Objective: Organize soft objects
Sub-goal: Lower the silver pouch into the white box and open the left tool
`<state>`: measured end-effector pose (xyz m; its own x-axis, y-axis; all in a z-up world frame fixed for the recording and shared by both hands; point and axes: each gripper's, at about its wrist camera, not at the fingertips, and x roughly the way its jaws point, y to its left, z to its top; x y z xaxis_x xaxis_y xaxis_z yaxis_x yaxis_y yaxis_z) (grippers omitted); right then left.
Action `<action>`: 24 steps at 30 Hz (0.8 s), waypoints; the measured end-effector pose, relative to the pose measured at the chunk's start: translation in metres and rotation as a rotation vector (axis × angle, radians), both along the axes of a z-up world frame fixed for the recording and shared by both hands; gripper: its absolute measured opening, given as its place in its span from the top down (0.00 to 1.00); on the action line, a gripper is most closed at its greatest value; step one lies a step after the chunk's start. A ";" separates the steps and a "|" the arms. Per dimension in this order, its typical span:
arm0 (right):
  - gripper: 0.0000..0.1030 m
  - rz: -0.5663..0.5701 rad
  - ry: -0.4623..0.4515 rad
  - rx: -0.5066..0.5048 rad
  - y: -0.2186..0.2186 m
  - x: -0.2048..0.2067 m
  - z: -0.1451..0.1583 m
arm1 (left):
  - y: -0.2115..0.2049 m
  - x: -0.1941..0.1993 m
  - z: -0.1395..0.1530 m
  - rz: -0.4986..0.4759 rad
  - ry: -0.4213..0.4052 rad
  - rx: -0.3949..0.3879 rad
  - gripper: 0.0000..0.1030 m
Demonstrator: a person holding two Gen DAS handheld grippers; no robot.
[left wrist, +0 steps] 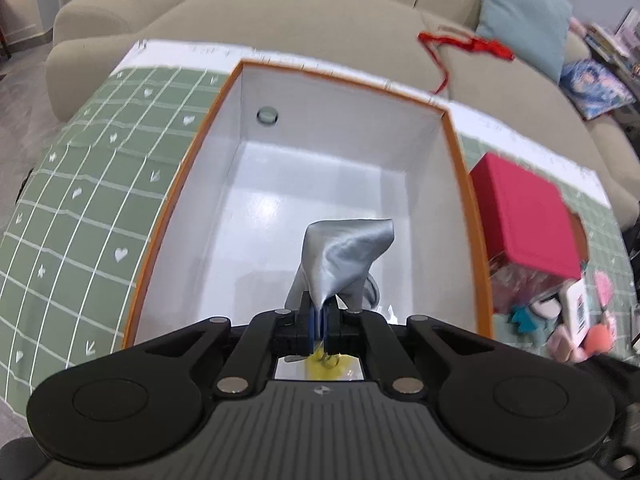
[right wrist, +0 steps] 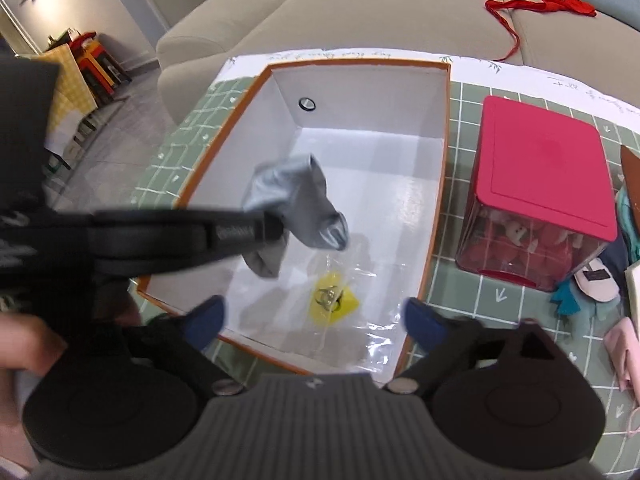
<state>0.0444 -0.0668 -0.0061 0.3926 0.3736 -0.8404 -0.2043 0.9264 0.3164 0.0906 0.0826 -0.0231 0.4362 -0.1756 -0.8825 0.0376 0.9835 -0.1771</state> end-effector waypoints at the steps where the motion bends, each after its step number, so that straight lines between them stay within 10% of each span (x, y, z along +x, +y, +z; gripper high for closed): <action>1: 0.03 -0.002 -0.005 0.010 -0.001 0.000 0.000 | 0.000 0.000 -0.001 -0.001 0.003 0.007 0.97; 8: 0.03 0.028 -0.041 -0.037 -0.004 -0.006 0.005 | -0.008 0.000 -0.009 -0.048 0.036 0.025 0.94; 20: 0.03 0.015 -0.035 -0.018 -0.013 -0.006 0.004 | -0.015 0.002 -0.016 -0.065 0.073 0.066 0.49; 24: 0.03 0.015 -0.038 -0.013 -0.013 -0.006 0.006 | -0.015 0.002 -0.014 -0.054 0.047 0.051 0.15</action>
